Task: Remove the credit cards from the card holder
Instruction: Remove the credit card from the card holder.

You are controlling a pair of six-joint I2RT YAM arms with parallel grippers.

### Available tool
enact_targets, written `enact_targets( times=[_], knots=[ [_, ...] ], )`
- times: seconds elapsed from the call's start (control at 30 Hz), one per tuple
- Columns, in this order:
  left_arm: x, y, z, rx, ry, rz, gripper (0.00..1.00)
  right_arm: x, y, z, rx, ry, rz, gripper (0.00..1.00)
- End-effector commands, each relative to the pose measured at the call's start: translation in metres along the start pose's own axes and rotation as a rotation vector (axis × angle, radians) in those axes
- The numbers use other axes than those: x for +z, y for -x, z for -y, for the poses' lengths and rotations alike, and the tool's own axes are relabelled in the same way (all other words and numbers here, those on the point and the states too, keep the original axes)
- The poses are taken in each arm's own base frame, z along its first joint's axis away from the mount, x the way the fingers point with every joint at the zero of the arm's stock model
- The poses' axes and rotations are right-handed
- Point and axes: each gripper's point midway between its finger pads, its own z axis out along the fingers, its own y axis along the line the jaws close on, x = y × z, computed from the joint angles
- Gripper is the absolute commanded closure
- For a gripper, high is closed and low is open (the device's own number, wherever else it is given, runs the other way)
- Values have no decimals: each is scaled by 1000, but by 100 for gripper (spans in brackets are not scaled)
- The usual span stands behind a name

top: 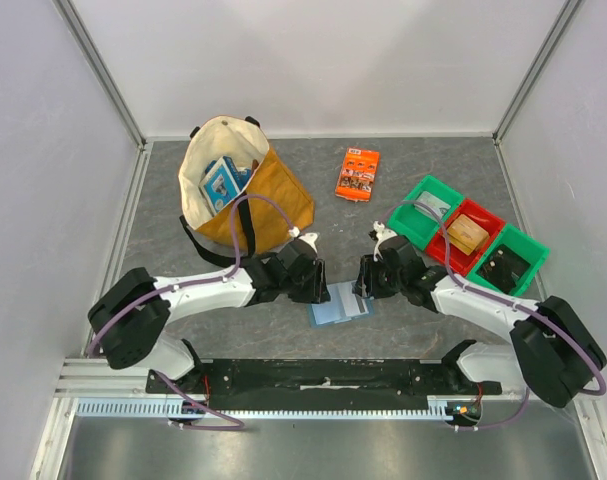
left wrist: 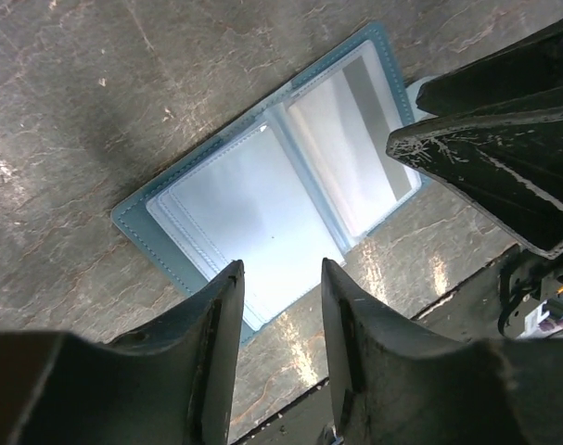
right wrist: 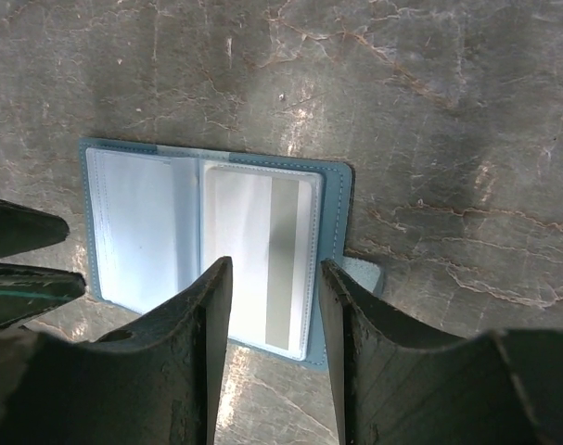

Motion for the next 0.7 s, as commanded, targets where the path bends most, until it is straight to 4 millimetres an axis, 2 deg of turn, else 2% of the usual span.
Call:
enact_targets(
  times=[0.0,0.27,0.47,0.67],
  knots=[
    [10,13,13,1,-21,42,60,6,2,0,-18,7,17,51],
    [26,-15,-11,-34,48,-30,70,11,-7,3,-20,7,-13,53],
    [30,-30,-24,-64,83,-64,81,9,-5,-7,-16,60,-8,57],
    [30,-36,-30,-72,96,-77,83,5,1,-19,-15,110,2,64]
  ],
)
